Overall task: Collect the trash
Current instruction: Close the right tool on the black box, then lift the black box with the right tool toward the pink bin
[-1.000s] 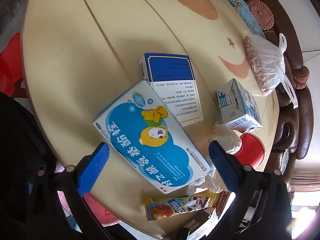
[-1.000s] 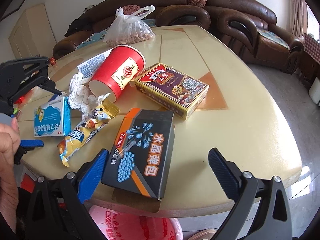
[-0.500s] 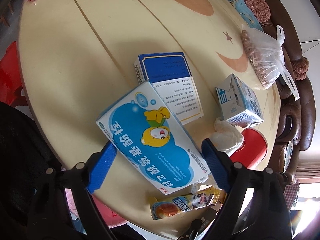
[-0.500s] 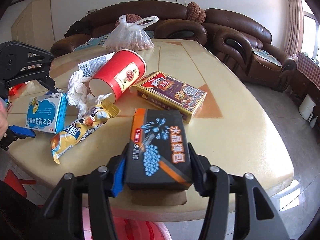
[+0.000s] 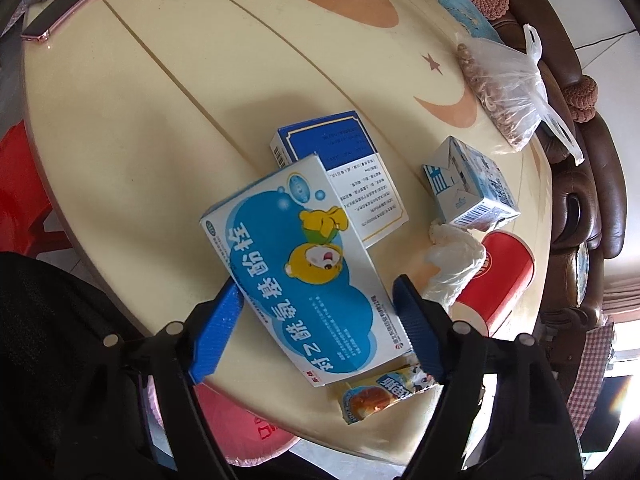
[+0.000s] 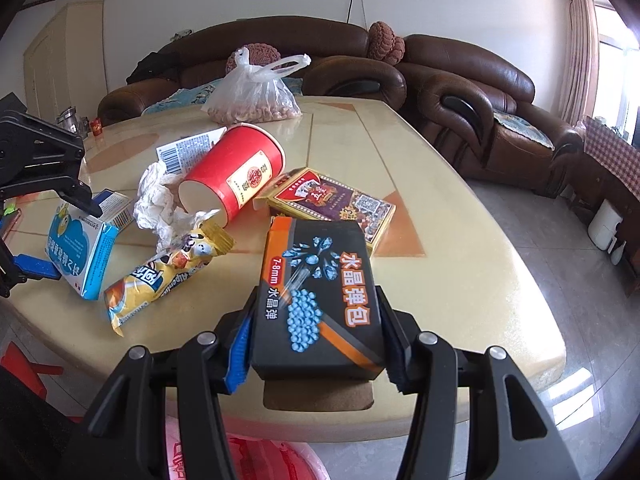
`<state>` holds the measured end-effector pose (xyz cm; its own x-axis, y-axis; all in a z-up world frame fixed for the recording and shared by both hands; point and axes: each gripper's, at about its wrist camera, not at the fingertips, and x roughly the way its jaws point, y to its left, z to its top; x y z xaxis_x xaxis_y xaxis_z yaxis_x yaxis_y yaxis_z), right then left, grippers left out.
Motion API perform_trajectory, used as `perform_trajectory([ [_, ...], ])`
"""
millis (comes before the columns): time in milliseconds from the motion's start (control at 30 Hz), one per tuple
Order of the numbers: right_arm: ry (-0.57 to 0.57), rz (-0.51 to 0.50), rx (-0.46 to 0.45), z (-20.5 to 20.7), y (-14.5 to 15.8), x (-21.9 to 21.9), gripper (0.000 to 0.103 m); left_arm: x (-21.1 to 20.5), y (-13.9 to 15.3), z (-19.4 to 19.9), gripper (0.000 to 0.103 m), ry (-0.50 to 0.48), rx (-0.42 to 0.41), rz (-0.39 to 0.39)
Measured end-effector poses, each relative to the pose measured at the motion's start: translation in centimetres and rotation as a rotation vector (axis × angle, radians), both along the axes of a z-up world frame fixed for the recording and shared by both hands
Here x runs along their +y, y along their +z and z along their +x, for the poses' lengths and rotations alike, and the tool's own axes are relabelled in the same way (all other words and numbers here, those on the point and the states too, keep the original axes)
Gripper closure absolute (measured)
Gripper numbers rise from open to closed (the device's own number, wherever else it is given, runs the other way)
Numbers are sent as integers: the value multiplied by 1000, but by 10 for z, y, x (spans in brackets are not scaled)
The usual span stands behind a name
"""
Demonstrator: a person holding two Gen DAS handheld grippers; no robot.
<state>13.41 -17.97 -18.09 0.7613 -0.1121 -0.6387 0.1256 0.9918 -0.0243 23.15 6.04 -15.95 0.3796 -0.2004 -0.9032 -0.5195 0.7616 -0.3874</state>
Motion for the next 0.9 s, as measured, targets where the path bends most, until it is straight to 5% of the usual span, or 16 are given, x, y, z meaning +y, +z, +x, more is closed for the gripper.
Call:
perform_trajectory([
  [900, -9, -76, -112, -41, 79, 22, 51, 0, 71, -64, 29, -284, -215, 244],
])
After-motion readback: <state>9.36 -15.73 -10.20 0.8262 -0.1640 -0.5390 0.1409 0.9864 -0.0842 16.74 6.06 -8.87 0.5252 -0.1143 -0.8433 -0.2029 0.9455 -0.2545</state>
